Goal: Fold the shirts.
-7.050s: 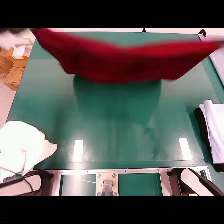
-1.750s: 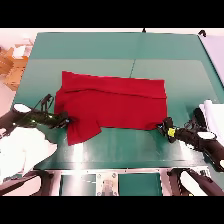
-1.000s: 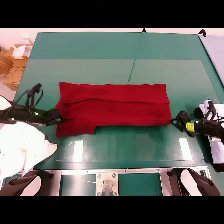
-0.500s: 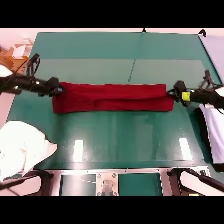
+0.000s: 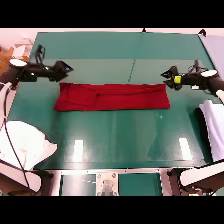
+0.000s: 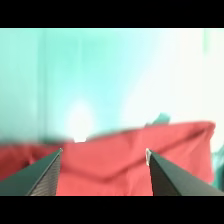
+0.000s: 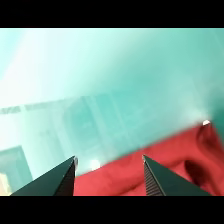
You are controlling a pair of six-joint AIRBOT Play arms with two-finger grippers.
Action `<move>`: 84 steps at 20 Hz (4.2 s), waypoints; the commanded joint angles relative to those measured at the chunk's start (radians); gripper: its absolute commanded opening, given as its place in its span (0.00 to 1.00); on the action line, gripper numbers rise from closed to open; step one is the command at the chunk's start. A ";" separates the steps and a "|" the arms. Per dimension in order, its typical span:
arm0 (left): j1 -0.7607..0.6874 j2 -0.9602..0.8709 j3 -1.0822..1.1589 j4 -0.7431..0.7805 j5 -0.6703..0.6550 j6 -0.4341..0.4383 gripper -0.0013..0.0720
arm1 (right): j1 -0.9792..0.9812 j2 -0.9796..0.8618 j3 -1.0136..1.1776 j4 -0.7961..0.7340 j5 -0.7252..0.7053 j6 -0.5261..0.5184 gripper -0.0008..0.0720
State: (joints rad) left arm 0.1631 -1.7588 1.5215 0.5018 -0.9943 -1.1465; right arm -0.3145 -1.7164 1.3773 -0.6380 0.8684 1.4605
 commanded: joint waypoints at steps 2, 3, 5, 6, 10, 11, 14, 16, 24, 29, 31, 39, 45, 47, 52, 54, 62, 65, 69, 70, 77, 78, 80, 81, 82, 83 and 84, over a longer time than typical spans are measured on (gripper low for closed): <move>0.080 -0.024 0.129 -0.030 -0.184 0.011 0.85 | -0.142 -0.043 0.125 -0.135 0.315 -0.120 0.71; 0.085 -0.024 0.132 -0.029 -0.227 0.011 0.84 | -0.168 -0.054 0.121 -0.183 0.363 -0.138 0.71; 0.079 -0.024 0.131 0.006 -0.287 0.018 0.37 | -0.195 -0.081 0.095 -0.211 0.417 -0.186 0.71; 0.068 -0.024 0.131 0.023 -0.301 0.021 0.26 | -0.195 -0.095 0.083 -0.212 0.418 -0.200 0.71; -0.003 -0.024 0.131 0.074 -0.287 0.019 0.05 | -0.148 -0.171 0.075 -0.211 0.424 -0.241 0.70; -0.032 -0.024 0.131 0.116 -0.276 0.018 0.05 | -0.127 -0.190 0.075 -0.211 0.424 -0.243 0.70; -0.140 -0.026 0.131 0.244 -0.233 -0.013 0.06 | -0.071 -0.222 0.076 -0.210 0.423 -0.254 0.68; -0.212 -0.037 0.131 0.256 -0.201 -0.012 0.06 | -0.048 -0.224 0.078 -0.208 0.424 -0.269 0.39; -0.518 -0.161 0.132 0.254 0.050 -0.037 0.06 | -0.047 -0.100 0.300 -0.200 0.651 -0.225 0.03; -0.667 -0.242 0.137 0.133 0.250 -0.060 0.06 | -0.016 0.059 0.398 -0.093 0.761 -0.203 0.03; -0.702 -0.264 0.137 0.075 0.314 -0.059 0.06 | 0.001 0.103 0.401 -0.061 0.782 -0.200 0.03; -0.745 -0.350 0.225 -0.021 0.269 -0.057 0.06 | 0.050 0.204 0.401 -0.027 0.801 -0.176 0.03; -0.611 -0.341 0.399 0.010 -0.132 -0.058 0.05 | 0.072 0.204 0.401 -0.023 0.800 -0.138 0.03; -0.522 -0.341 0.516 0.125 -0.332 -0.143 0.05 | 0.113 0.204 0.401 0.003 0.784 -0.128 0.03; -0.293 -0.243 0.571 0.532 -0.597 -0.271 0.05 | 0.379 0.186 0.400 0.019 0.580 -0.117 0.03; -0.219 -0.196 0.536 0.604 -0.616 -0.270 0.06 | 0.518 0.140 0.400 0.017 0.454 -0.117 0.03; 0.002 -0.150 0.533 0.620 -0.639 -0.264 0.06 | 1.004 -0.286 0.401 0.080 -0.211 -0.118 0.54; 0.035 -0.150 0.533 0.620 -0.644 -0.233 0.06 | 0.999 -0.313 0.402 0.051 -0.272 -0.117 0.80; 0.036 -0.150 0.533 0.621 -0.652 -0.207 0.06 | 0.748 -0.198 0.401 -0.033 0.010 -0.080 0.80; 0.036 -0.150 0.533 0.620 -0.646 -0.207 0.06 | 0.676 -0.172 0.401 -0.053 0.081 -0.058 0.80; 0.036 -0.150 0.533 0.620 -0.639 -0.211 0.06 | 0.349 -0.138 0.267 -0.220 0.361 0.002 0.80; 0.036 -0.151 0.533 0.621 -0.636 -0.215 0.06 | 0.344 -0.138 0.216 -0.218 0.333 0.002 0.80; 0.036 -0.151 0.533 0.621 -0.632 -0.216 0.06 | 0.362 -0.139 0.127 -0.206 0.277 -0.006 0.80; 0.036 -0.151 0.533 0.621 -0.621 -0.216 0.06 | 0.384 -0.141 0.095 -0.196 0.250 -0.009 0.80; 0.036 -0.151 0.533 0.621 -0.611 -0.219 0.06 | 0.412 -0.144 0.069 -0.174 0.223 -0.034 0.80; 0.036 -0.151 0.533 0.621 -0.606 -0.226 0.06 | 0.442 -0.150 0.056 -0.151 0.201 -0.048 0.80; 0.036 -0.151 0.533 0.621 -0.600 -0.234 0.06 | 0.478 -0.159 0.055 -0.122 0.183 -0.058 0.80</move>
State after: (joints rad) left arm 0.1989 -1.9099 2.0548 1.1225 -1.6138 -1.3643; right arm 0.1089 -1.8641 1.4887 -0.8112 1.1084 1.4345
